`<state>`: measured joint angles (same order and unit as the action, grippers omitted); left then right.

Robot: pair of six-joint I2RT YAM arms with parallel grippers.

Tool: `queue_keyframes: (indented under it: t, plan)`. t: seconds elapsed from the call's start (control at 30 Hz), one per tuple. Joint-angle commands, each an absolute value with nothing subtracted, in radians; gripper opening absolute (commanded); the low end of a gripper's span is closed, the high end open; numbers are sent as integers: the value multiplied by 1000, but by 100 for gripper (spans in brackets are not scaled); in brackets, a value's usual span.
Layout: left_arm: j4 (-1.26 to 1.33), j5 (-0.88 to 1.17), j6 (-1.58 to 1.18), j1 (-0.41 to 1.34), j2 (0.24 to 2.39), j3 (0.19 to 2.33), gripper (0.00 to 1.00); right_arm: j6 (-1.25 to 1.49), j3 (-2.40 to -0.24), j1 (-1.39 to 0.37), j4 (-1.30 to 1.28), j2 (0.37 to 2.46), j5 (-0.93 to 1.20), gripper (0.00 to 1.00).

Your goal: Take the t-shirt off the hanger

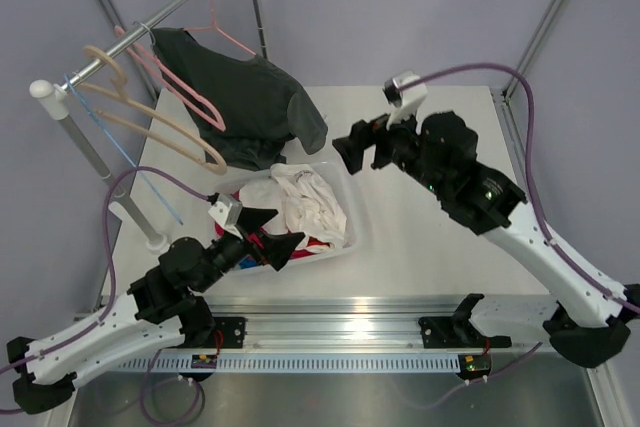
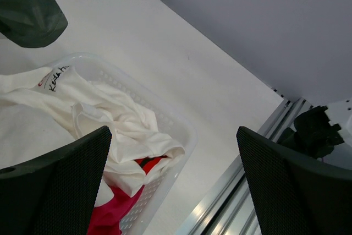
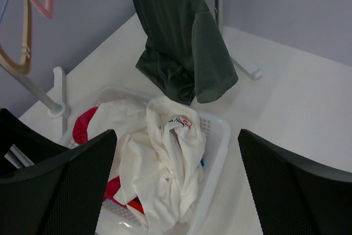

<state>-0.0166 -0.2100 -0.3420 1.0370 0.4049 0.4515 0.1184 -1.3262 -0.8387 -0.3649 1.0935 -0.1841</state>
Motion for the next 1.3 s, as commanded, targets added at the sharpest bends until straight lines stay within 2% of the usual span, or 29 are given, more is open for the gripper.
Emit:
queue_keyframes:
  t: [0.0,0.13,0.3,0.4,0.57,0.87,1.17,1.27]
  plan:
    - [-56,-135,-385,1042,373,575,99,35,-1601,-738,-417,1271,91,99]
    - [-149,-61,-422,1042,338,682,99,8,-1761,-658,-426,1434,219,100]
    - [-268,-118,-426,1042,301,842,99,-109,-1994,-640,-451,1643,314,98]
    - [-299,-115,-434,1042,279,893,99,-145,-2083,-637,-442,1747,310,95]
    - [-353,-92,-472,1042,219,930,99,-207,-2181,-637,-446,1883,347,86]
    - [-365,-114,-531,1042,140,893,99,-212,-2503,-635,-442,2156,411,82]
    - [-414,-136,-525,1040,127,879,99,-218,-2537,-635,-353,2282,413,73]
    - [-416,-150,-520,1042,120,862,99,-221,-2537,-635,-331,2312,422,66]
